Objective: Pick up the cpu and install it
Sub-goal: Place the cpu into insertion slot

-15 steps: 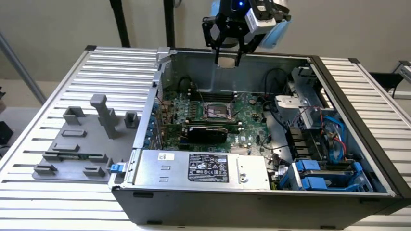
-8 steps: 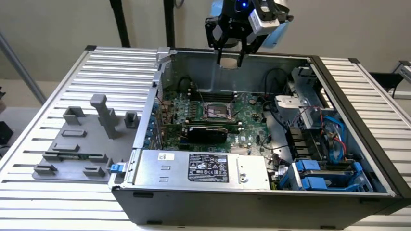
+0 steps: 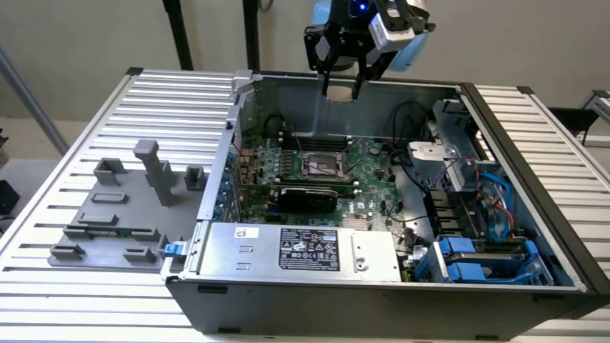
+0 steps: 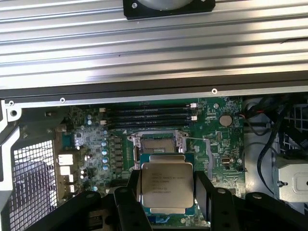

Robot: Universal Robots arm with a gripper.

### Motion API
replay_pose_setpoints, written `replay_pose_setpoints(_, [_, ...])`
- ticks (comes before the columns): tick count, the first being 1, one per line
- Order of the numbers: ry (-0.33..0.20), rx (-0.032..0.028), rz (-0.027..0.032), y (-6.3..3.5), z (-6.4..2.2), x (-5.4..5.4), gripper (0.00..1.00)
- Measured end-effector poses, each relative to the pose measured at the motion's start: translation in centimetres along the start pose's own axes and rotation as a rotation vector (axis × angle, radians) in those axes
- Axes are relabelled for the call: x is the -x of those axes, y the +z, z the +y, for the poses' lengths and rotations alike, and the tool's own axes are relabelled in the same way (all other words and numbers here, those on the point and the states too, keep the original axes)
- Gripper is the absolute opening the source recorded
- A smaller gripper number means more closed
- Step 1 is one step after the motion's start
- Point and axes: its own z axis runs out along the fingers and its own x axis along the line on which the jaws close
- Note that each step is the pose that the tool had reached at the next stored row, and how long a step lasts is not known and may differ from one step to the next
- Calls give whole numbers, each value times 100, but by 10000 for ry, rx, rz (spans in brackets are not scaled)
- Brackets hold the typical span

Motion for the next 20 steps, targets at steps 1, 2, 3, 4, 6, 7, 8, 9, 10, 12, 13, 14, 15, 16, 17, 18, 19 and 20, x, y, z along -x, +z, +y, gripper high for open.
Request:
replay_pose_setpoints(1, [0,0,0,0,0,0,55])
replay_pose_setpoints(2, [-1,0,0,0,0,0,55])
replay_pose_setpoints(3, [-1,0,0,0,0,0,55])
replay_pose_setpoints(4, [1,-1,0,0,0,0,55])
replay_pose_setpoints(6, [191,6,-4,1,0,0,55])
replay_pose_setpoints(7, [365,15,-10,3,0,0,55])
replay_pose_setpoints(8, [544,23,-15,4,0,0,55])
replay_pose_setpoints(9, [724,30,-20,5,0,0,55])
replay_pose_setpoints(10, [920,38,-26,6,0,0,55])
replay_pose_setpoints(12, [1280,53,-36,8,0,0,55])
replay_pose_setpoints(13, [1458,61,-41,10,0,0,55])
replay_pose_setpoints(14, [1639,68,-46,11,0,0,55])
replay_pose_setpoints(15, [1819,75,-51,12,0,0,55])
replay_pose_setpoints(16, [1998,82,-56,13,0,0,55])
replay_pose_setpoints(17, [2183,90,-61,14,0,0,55])
replay_pose_setpoints(18, [2363,97,-66,15,0,0,55])
replay_pose_setpoints(19, [2543,105,-71,17,-1,0,55])
replay_pose_setpoints(20, [2721,112,-76,18,-1,0,55])
